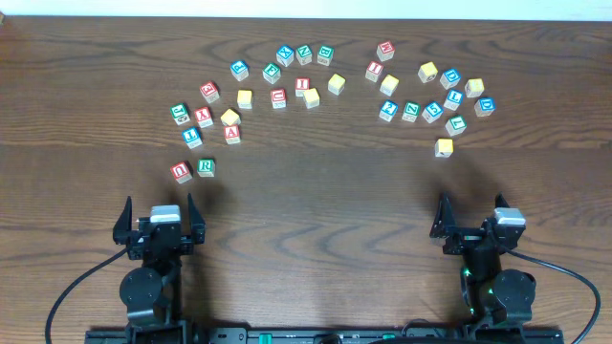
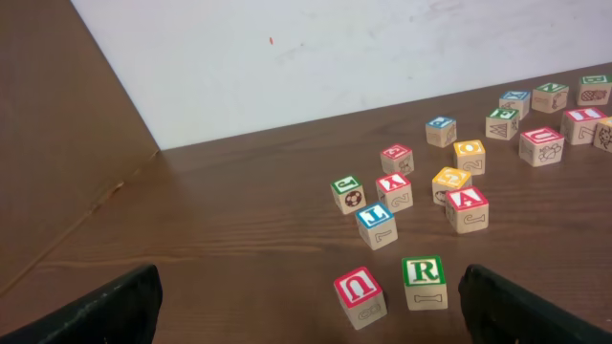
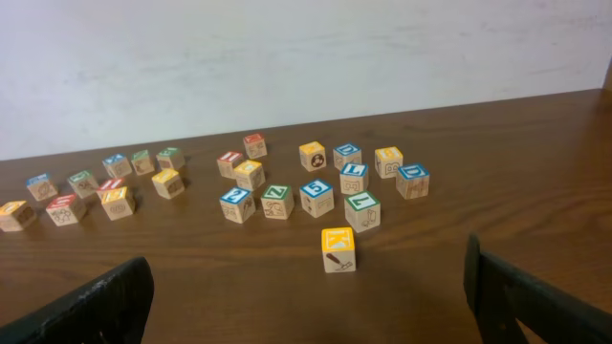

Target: Spell out CORL

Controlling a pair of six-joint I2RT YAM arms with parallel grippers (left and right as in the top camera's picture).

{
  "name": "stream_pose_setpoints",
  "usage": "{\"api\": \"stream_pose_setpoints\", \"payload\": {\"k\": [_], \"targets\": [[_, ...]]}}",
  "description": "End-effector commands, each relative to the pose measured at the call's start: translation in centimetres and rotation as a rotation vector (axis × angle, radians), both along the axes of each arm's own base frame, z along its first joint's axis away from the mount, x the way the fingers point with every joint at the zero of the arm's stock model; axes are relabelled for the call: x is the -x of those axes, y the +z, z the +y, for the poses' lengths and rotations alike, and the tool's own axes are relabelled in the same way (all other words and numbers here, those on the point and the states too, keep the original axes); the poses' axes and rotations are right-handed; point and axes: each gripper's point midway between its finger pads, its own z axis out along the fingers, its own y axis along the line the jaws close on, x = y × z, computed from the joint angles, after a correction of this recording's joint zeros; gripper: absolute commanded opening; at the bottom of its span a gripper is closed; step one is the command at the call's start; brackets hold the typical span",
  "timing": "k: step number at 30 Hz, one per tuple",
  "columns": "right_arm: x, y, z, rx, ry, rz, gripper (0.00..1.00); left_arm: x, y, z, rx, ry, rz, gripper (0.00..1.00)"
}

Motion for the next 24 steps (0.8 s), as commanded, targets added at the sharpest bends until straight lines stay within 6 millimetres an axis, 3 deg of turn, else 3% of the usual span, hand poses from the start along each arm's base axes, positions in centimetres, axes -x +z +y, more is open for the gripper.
{"api": "stream_pose_setpoints", "payload": {"k": [1,12,16,24], "targets": [[0.0,0.0,-0.1,0.014,-0.002,-0.001,0.99,0.1,-1.7,-0.1,0.073,0.009,0.044,0.98],[0.0,0.0,-0.1,0.014,-0.002,-0.001,0.99,0.0,-1.0,-0.1,0.465,0.055,-0.049,0.98],[0.0,0.0,-0.1,0.014,-0.002,-0.001,0.99,0.0,-0.9,-0.1,0.486,0.054,-0.052,0.98],[0.0,0.0,-0.1,0.014,-0.002,-0.001,0.99,-0.1,1.4,-0.5,0.492,0.027,-0.054,0.98]]}}
